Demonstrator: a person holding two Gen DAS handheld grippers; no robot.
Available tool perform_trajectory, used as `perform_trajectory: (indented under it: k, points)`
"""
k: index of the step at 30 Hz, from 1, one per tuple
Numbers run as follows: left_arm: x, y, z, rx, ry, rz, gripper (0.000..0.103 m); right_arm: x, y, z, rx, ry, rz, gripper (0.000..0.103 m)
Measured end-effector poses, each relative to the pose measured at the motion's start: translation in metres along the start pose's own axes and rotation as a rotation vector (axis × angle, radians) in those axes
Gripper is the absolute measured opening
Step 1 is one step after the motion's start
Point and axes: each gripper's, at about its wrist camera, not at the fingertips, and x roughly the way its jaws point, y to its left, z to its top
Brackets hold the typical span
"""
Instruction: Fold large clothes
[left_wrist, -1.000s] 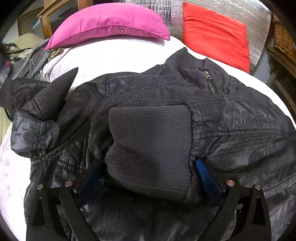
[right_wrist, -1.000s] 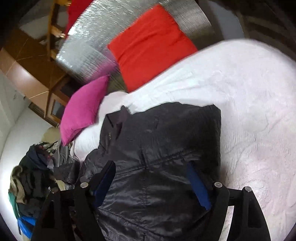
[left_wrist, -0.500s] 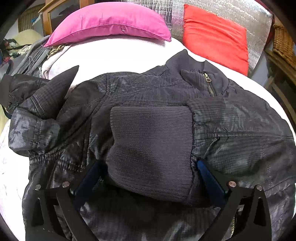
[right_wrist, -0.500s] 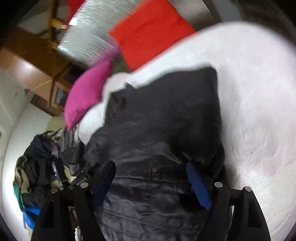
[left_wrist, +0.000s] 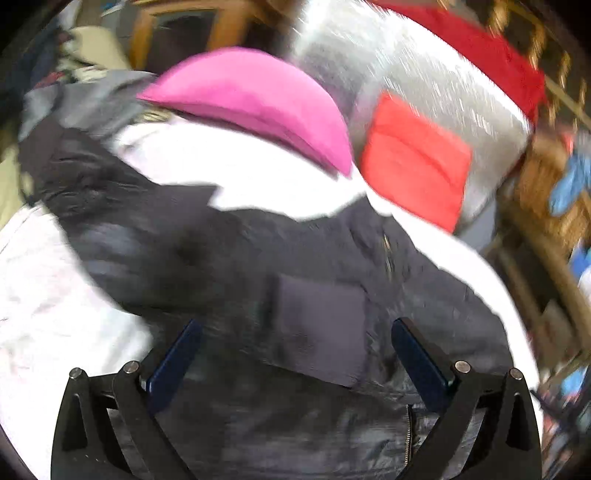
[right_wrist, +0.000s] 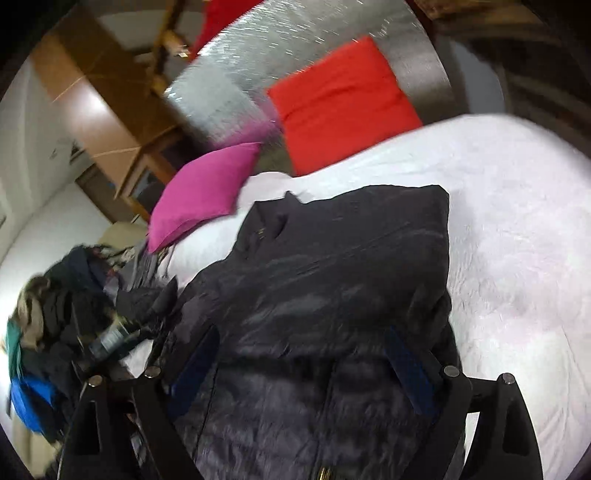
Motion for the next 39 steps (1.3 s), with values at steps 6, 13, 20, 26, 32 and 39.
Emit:
perform_trajectory:
  k: [6,13,20,26,32,39]
  points:
    - [-0.028,0.136,0.032,-0.417,-0.076,-0.056,0.102,-0.01,0.008,-0.051,-0.048,0.011,-0.016,0.092]
    - [0.01,0.247,0.034,-0.836,-0.05,-0.181,0.101,-0.002,0.015,-0.072,-0.087,0.05,-0.039,0.092]
    - [0.055,0.247,0.046,-0.862,-0.012,-0.235,0.101,-0.005,0.022,-0.073,-0.107,0.055,-0.066,0.092]
    - [0.078,0.258,0.059,-0.862,0.009,-0.256,0.065,-0.011,0.027,-0.074,-0.125,0.055,-0.08,0.092]
    - [0.079,0.267,0.057,-0.831,0.046,-0.142,0.006,-0.012,0.029,-0.074,-0.117,0.054,-0.085,0.092]
    - [-0.002,0.121,0.118,-0.186,-0.199,0.051,0.005,-0.02,0.03,-0.067,-0.113,0.025,-0.082,0.092]
